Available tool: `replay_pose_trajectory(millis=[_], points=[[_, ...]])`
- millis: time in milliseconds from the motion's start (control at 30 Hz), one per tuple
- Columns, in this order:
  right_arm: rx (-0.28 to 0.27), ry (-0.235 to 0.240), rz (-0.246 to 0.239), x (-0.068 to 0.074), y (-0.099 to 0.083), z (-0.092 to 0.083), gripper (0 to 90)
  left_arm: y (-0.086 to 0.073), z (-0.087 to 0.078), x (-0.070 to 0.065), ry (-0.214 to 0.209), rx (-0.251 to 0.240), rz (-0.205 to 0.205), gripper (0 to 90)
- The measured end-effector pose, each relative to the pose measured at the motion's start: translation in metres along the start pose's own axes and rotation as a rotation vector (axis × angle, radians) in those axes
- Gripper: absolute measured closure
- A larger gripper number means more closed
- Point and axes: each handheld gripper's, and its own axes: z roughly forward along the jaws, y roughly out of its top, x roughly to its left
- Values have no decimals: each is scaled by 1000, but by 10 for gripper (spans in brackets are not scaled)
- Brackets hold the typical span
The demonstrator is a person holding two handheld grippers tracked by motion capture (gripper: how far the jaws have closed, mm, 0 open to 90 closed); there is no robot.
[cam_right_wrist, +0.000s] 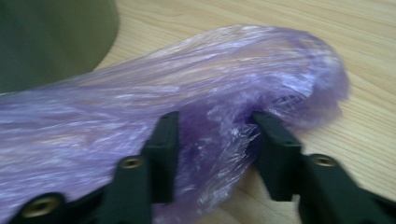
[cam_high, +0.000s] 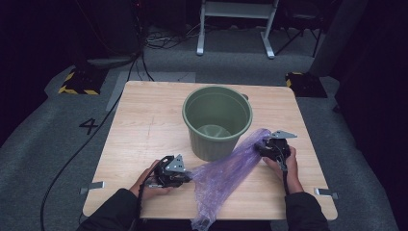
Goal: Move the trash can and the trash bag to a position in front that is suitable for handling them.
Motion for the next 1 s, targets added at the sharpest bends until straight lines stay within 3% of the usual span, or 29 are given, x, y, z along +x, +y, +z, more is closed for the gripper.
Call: replay_pose_trajectory(millis=[67, 100, 133, 167, 200, 267, 433, 567, 667, 867, 1000], points=[[-5, 16, -40, 3, 0, 0, 744, -1, -1, 1, 7, -5, -4, 728], [-7, 19, -58, 5, 0, 0, 801, -2, -1, 2, 23, -6, -12, 592], [-7, 19, -58, 5, 0, 0, 801, -2, -1, 2, 21, -7, -22, 592], [-13, 21, -64, 6, 0, 0, 821, -3, 0, 3, 12, -7, -25, 495], [-23, 23, -64, 6, -1, -1, 846, -3, 0, 3, 11, 3, -51, 276], [-39, 29, -65, 7, -1, -3, 861, -4, -3, 3, 21, -15, -57, 153], [-86, 18, -55, 6, 0, -11, 871, -6, -17, 3, 49, -47, -92, 158], [-124, 1, -40, 4, 0, -18, 877, -21, -39, 5, 80, -76, -116, 156], [-135, -6, -28, 0, -1, -21, 878, -35, -50, 10, 130, -59, -153, 156], [-144, -21, -11, -10, -3, -22, 878, -52, -56, 16, 156, -36, -191, 157], [-152, -23, -4, -12, -3, -24, 878, -54, -50, 16, 163, 11, -171, 159]])
